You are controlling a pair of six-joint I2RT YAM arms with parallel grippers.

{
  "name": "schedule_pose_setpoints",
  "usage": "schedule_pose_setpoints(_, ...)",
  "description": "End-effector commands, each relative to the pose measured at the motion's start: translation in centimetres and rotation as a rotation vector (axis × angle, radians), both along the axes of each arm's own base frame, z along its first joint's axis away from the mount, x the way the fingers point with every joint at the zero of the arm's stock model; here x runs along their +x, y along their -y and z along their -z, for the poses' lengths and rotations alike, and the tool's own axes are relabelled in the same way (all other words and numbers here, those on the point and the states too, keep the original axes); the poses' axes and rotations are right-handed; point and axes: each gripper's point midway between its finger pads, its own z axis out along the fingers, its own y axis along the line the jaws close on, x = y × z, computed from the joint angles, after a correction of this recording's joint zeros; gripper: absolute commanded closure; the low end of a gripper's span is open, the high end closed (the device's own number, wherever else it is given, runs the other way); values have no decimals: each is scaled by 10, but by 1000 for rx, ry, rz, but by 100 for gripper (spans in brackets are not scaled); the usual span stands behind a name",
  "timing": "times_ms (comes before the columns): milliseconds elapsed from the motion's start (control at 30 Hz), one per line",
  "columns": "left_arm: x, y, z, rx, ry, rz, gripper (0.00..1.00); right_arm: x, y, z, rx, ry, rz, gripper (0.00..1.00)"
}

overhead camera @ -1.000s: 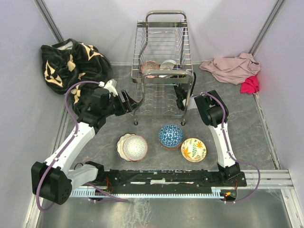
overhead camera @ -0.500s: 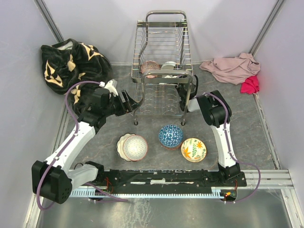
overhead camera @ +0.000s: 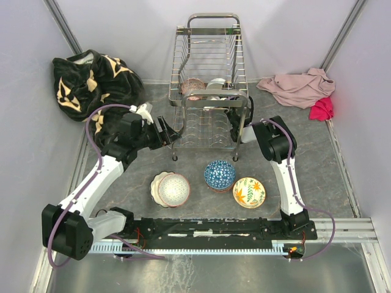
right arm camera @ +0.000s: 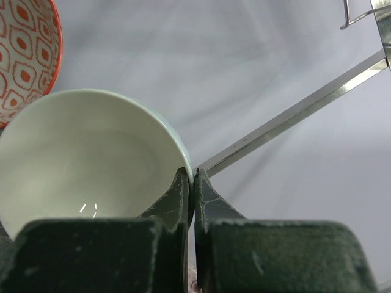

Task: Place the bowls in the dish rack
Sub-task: Place the bowl in the dish rack.

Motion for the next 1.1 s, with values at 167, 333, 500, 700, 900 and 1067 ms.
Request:
schedule_pose_setpoints(167,10,2,-15,-13,50,5,20,4,17,-15,-10,82,33,100)
schedule_pose_setpoints(333,9,3,-16,-16,51,7,20,-6,11,-15,-74,90,4,100)
schedule_pose_setpoints(500,9,4,-15,-20,52,12,20,-14,3,-3,-119,73,-23,100)
schedule_pose_setpoints(700,8,4,-15,-24,50,13,20,-15,1,8,-116,48,-25,91)
schedule_pose_setpoints(900,8,4,-14,-27,49,12,20,-16,0,8,-79,33,-45,75)
schedule_pose_setpoints(1067,9,4,-15,-27,53,11,20,-17,-2,6,-64,29,-57,72)
